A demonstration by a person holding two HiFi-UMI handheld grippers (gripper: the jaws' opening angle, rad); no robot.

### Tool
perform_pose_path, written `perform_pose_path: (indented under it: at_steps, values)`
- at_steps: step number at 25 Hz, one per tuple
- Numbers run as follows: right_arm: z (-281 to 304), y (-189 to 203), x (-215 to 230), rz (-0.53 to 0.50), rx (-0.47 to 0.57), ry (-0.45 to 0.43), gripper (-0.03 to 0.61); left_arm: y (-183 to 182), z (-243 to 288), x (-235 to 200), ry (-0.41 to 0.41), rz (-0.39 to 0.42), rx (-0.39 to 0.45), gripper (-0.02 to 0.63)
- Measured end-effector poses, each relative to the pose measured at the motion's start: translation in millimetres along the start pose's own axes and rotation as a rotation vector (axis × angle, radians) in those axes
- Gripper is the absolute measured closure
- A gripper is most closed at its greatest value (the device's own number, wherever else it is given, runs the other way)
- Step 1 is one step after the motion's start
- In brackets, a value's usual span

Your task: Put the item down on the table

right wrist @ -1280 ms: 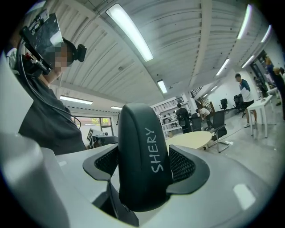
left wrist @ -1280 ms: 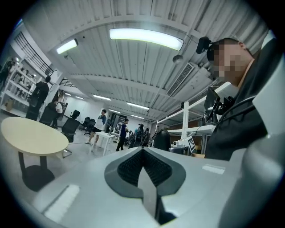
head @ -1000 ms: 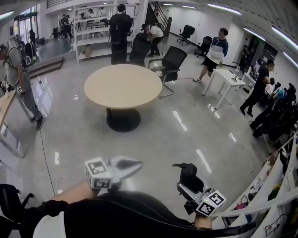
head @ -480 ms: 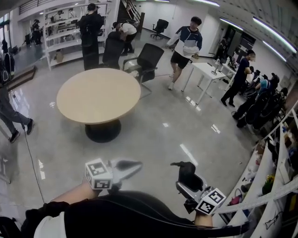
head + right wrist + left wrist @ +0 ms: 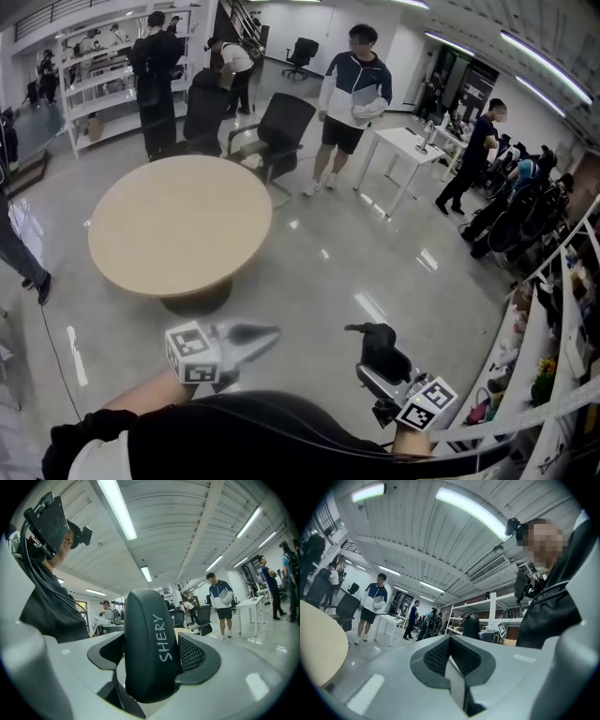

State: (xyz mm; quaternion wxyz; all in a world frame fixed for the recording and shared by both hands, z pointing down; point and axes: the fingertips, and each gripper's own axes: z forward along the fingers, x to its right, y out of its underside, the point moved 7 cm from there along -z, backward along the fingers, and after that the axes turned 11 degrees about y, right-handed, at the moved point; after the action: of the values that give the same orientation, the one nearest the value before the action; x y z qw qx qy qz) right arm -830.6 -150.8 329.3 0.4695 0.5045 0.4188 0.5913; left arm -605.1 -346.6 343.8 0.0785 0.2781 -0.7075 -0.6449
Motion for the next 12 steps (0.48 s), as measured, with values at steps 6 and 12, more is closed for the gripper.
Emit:
perform_pose_path:
  at_steps: [6, 12]
  values:
    - [44, -8, 70, 0.025, -0.016, -0.004, 0.215, 4, 34, -69, -0.023, -0.031, -0.013, 0.617]
    - [79, -29, 173, 0.019, -0.027, -0.071, 0.215, 0, 106, -129, -0.086, -0.019, 0.006, 0.617]
